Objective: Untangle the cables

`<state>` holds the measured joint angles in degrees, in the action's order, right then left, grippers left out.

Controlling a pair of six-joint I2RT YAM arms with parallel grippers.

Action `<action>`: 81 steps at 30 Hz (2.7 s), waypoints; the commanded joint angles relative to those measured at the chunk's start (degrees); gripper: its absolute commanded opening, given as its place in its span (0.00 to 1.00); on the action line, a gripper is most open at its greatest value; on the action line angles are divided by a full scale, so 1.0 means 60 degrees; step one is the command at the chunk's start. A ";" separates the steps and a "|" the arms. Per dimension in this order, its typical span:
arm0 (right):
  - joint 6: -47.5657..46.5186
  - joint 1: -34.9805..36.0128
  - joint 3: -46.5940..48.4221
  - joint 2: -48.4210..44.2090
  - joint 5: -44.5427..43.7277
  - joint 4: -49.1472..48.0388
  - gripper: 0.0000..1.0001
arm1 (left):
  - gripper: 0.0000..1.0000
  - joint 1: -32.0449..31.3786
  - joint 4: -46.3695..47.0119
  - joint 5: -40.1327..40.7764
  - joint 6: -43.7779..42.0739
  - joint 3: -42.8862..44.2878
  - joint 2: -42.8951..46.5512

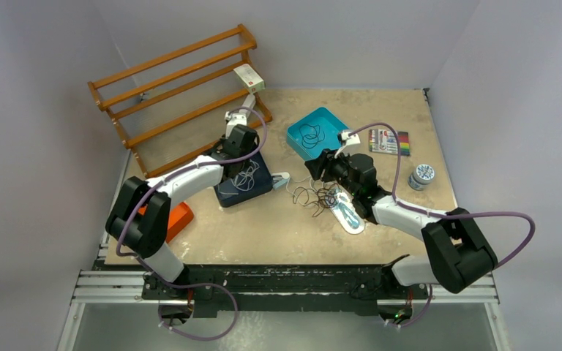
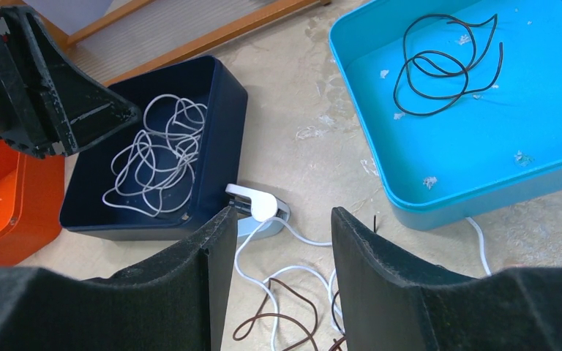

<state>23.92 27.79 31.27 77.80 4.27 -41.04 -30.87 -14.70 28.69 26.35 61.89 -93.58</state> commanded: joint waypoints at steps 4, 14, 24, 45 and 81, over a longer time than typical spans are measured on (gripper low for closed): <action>-0.0235 -0.0023 -0.0021 -0.0432 0.0021 -0.0293 0.53 | 0.44 0.0048 0.0477 0.0301 0.0224 -0.0046 0.0748; -0.0225 -0.0027 -0.0167 -0.0963 -0.0285 -0.0038 0.54 | 0.52 -0.0014 0.0353 -0.0320 -0.0026 0.0092 0.1625; 0.0583 -0.0025 -0.0088 -0.1993 -0.1786 0.2194 0.54 | 0.52 -0.1366 0.1230 -0.2112 -0.0177 -0.0075 0.1563; 0.1195 -0.0020 -0.0152 -0.2014 -0.1798 0.2357 0.55 | 0.45 -0.2539 0.2173 -0.3362 0.0419 0.0303 -0.0909; 0.1083 -0.0029 -0.0113 -0.2206 -0.1970 0.2485 0.55 | 0.00 -0.2537 0.1948 -0.2959 -0.0089 0.0949 -0.1873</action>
<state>30.44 27.79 30.48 66.35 -5.72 -25.54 -46.15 -3.95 10.26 26.76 65.41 -106.76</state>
